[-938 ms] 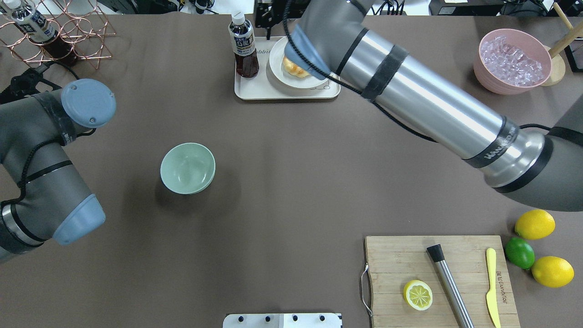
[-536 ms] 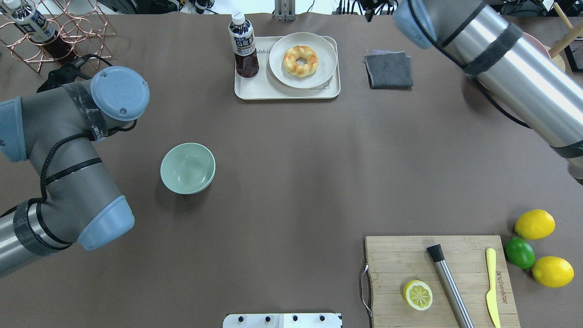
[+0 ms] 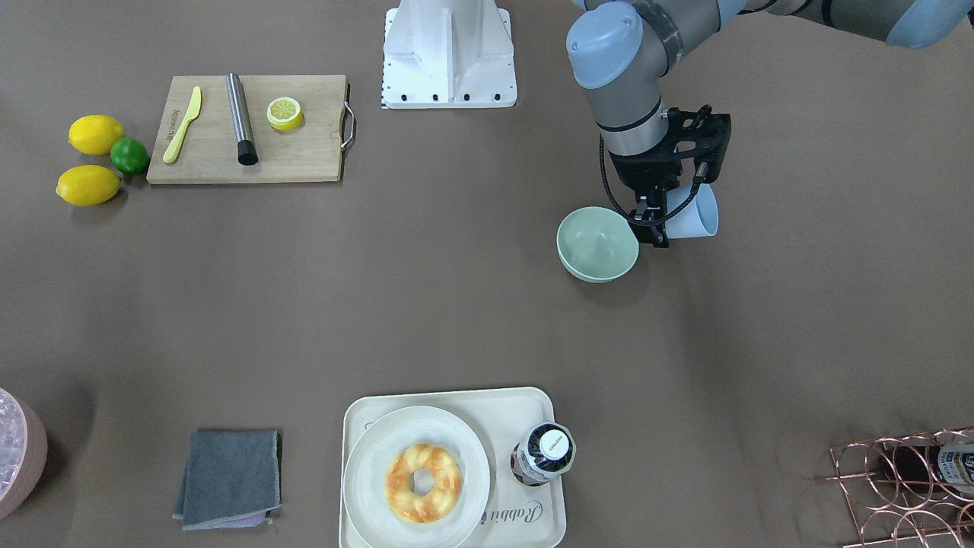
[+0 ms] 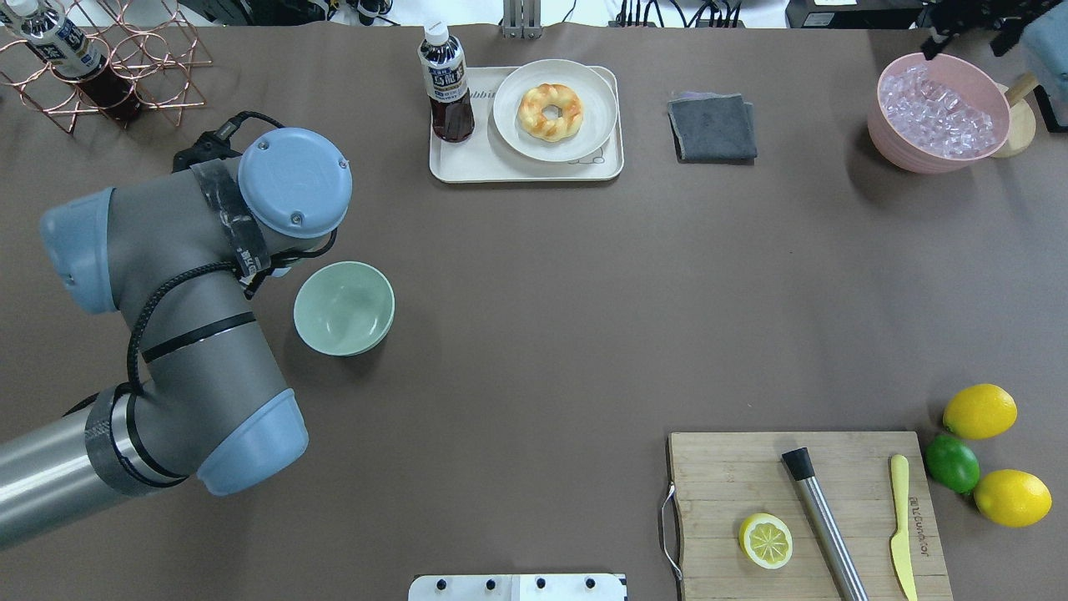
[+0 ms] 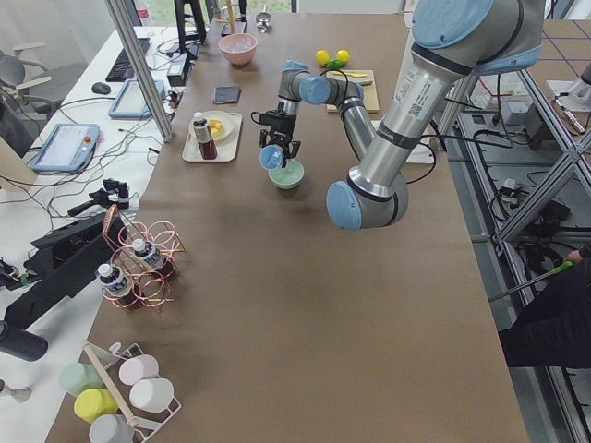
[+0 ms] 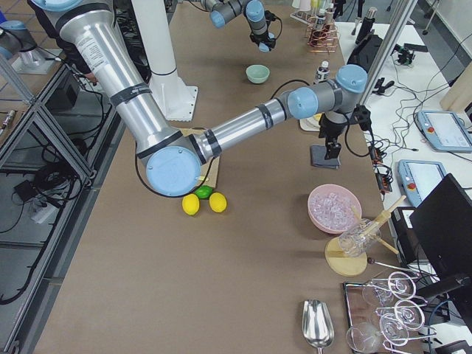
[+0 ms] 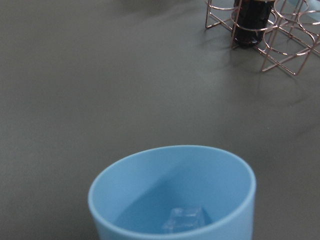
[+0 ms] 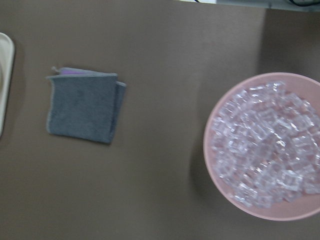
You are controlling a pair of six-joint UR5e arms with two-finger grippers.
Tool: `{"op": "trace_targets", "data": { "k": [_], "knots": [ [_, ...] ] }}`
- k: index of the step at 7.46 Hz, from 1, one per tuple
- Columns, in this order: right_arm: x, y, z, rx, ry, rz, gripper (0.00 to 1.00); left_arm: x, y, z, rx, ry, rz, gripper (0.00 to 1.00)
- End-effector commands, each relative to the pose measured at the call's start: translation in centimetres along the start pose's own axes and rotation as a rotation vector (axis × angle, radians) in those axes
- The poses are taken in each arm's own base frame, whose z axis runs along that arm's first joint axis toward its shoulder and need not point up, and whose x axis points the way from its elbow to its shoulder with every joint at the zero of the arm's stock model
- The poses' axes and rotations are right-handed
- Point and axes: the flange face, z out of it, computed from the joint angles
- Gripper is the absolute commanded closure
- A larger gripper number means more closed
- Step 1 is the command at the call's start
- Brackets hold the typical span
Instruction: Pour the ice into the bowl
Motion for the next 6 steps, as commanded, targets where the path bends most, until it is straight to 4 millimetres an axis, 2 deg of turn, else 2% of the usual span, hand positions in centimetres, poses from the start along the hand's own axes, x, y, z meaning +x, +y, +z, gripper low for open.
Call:
{"op": "trace_targets", "data": {
  "k": [1,2,3,4,5,6],
  "knots": [
    [12.0,5.9,1.1,-0.009,0.012,-0.044,0.02,0.5,3.8,-3.3,-0.152,0.121,-0.077,0.45],
    [15.3,8.6,1.9,0.012,0.016,-0.051,0.02,0.7,4.8,-3.9,-0.186,0.149,-0.098,0.45],
    [18.5,11.8,3.8,0.025,0.025,-0.069,0.02,0.6,5.3,-4.2,-0.222,0.177,-0.116,0.45],
    [20.5,14.0,5.4,0.037,0.029,-0.081,0.02,0.2,6.1,-4.2,-0.261,0.155,-0.156,0.45],
    [22.0,15.1,5.2,0.041,0.049,-0.054,0.02,0.2,6.8,-4.8,-0.313,0.176,-0.199,0.45],
    [23.2,16.2,5.5,0.035,0.102,-0.030,0.01,0.1,7.3,-3.4,-0.359,0.176,-0.230,0.45]
  ]
}}
